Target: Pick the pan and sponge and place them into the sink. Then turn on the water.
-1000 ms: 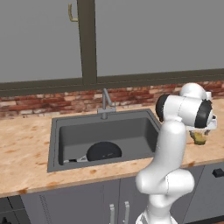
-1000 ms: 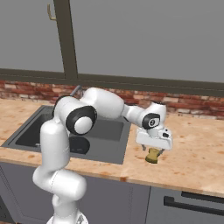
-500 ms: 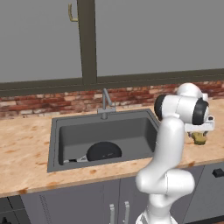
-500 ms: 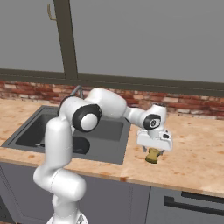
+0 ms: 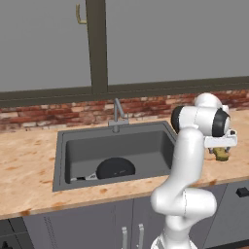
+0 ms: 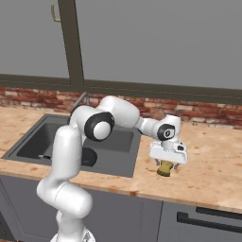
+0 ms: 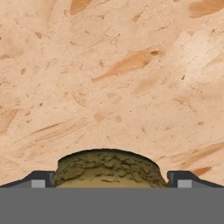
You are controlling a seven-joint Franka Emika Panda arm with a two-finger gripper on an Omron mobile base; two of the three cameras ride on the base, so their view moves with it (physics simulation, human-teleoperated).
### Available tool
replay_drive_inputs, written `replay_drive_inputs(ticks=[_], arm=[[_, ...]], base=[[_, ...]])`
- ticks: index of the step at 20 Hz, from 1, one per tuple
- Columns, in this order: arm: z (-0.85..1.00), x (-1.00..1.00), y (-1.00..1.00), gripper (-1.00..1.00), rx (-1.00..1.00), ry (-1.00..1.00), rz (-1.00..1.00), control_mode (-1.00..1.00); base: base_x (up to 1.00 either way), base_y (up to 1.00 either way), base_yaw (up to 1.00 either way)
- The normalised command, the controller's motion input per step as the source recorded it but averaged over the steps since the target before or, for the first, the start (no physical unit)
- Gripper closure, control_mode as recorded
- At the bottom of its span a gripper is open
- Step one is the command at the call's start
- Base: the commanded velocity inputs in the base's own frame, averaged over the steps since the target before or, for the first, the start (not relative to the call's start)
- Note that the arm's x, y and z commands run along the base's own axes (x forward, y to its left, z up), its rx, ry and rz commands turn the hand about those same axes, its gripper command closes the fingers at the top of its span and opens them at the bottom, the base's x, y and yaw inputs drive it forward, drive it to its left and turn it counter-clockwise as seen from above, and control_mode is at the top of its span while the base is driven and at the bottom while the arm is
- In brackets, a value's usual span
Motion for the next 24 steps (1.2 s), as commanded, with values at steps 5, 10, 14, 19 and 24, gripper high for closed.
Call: replay_drive_inputs(ticks=[5,10,14,19,24], arm=[[-0.26,0.0,-0.03,1.0,0.01,0.07,-0.03,-1.0],[-0.19,0.0,-0.03,1.0,0.02,0.04,-0.05,-1.0],[-0.12,-0.01,-0.04,1.0,0.04,0.01,-0.05,-1.0],[0.11,-0.08,0.06,1.0,0.01,-0.09,-0.04,-1.0],[0.22,-0.09,0.28,1.0,0.0,-0.13,-0.04,-1.0]], base=[[0.0,0.0,0.0],[0.0,0.0,0.0],[0.0,0.0,0.0],[0.0,0.0,0.0],[0.0,0.0,0.0]])
